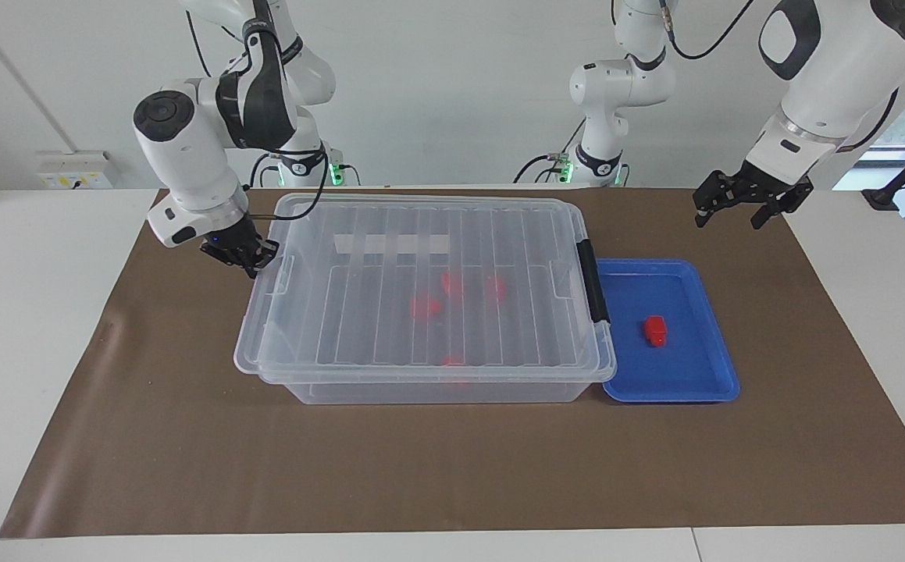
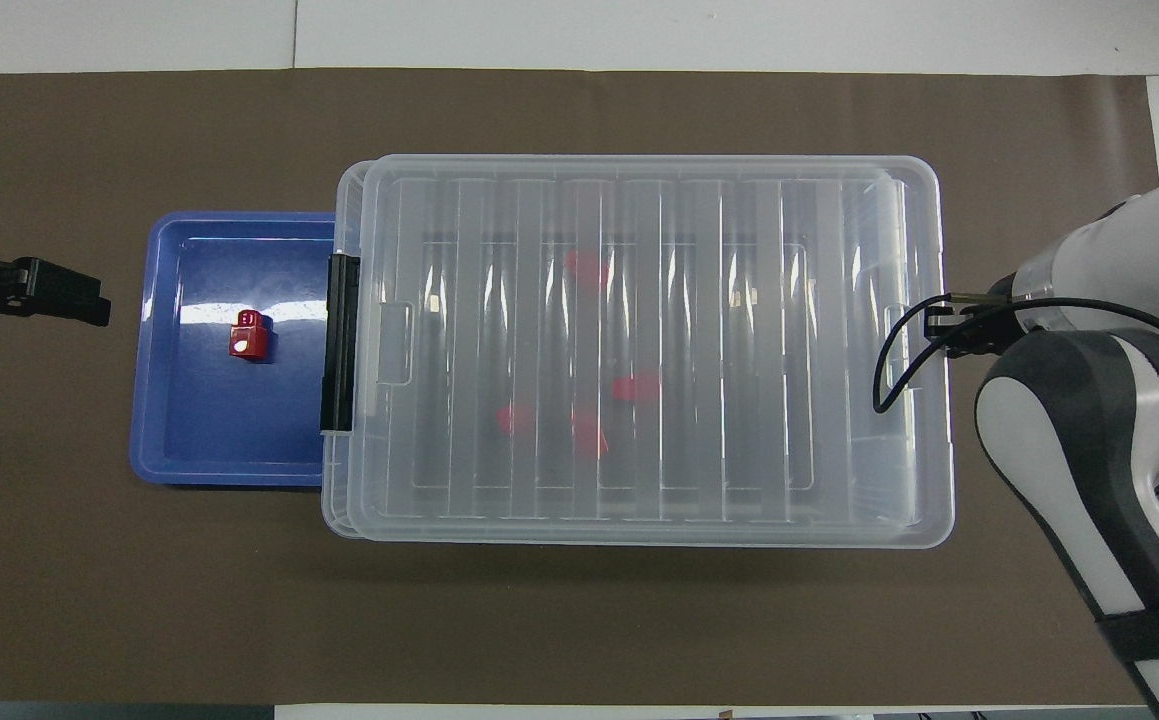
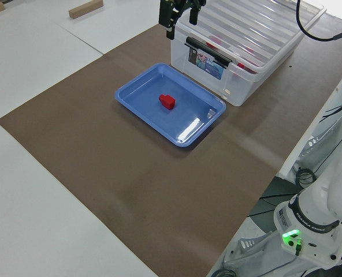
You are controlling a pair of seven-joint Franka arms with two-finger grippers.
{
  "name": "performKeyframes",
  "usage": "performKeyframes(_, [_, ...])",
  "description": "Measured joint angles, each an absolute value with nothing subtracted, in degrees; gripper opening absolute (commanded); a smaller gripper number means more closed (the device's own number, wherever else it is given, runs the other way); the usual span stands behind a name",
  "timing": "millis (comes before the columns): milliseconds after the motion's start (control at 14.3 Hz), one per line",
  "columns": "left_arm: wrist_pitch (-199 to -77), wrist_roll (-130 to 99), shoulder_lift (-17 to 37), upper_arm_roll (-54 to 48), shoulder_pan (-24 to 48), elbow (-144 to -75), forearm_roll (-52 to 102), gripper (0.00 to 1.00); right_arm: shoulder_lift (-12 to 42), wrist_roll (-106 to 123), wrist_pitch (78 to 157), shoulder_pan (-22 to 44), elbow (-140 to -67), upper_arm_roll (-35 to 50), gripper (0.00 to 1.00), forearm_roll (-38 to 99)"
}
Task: Place red block in blue tray from box
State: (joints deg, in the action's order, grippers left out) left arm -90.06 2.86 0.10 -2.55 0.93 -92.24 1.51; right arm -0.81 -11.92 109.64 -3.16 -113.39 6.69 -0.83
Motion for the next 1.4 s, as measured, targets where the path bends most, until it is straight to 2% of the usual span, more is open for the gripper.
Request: performKeyframes(1402, [-90.1, 2.9, 0.1, -2.5, 0.9, -92.2, 1.5, 1.0, -0.9, -14.3, 109.6, -2.6, -113.4, 7.7, 0.0, -0.8])
